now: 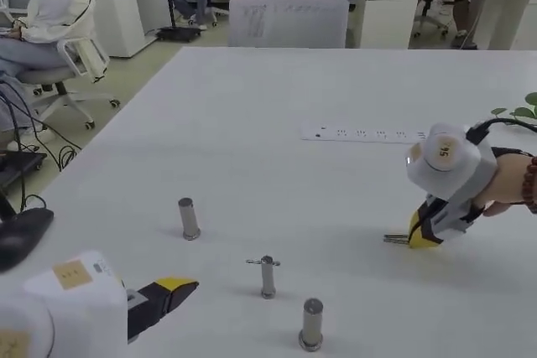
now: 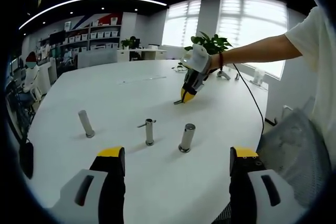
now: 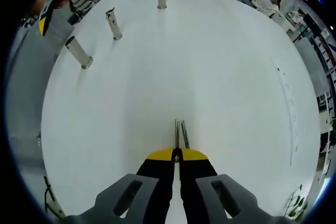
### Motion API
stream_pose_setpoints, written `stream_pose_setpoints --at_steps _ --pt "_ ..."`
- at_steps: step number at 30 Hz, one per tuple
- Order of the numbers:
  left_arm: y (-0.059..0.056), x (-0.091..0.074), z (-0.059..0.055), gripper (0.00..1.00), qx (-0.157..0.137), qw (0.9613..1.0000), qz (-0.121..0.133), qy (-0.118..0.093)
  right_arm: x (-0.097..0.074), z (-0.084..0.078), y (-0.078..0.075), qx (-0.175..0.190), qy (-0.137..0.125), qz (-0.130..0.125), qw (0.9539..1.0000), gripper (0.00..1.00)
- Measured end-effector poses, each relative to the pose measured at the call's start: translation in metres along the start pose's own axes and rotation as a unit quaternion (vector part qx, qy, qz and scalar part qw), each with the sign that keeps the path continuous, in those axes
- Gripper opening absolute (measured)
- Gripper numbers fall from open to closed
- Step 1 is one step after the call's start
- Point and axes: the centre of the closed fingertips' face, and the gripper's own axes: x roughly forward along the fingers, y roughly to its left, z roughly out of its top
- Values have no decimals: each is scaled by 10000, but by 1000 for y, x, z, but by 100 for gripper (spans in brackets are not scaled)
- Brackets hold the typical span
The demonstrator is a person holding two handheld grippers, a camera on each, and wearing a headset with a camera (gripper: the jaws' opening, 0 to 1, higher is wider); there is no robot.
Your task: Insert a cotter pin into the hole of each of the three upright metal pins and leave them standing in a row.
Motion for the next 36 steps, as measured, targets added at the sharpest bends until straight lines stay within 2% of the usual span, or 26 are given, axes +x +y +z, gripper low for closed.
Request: stream_pose_setpoints --at_steps 7,20,27,36 --pt "1 0 0 81 -36 10000 -22 32 0 0 -2 -19 33 -98 9999 3" --pt "5 -2 8 80 -1 10000 -7 -19 -8 0 -4 -17 35 -274 9996 3" --pt "6 -2 13 76 -275 9995 -40 -123 -20 10 3 -73 -130 -421 9990 3" --pt "5 -2 14 71 -578 9982 -132 -133 -39 28 19 -261 -427 -609 9969 3"
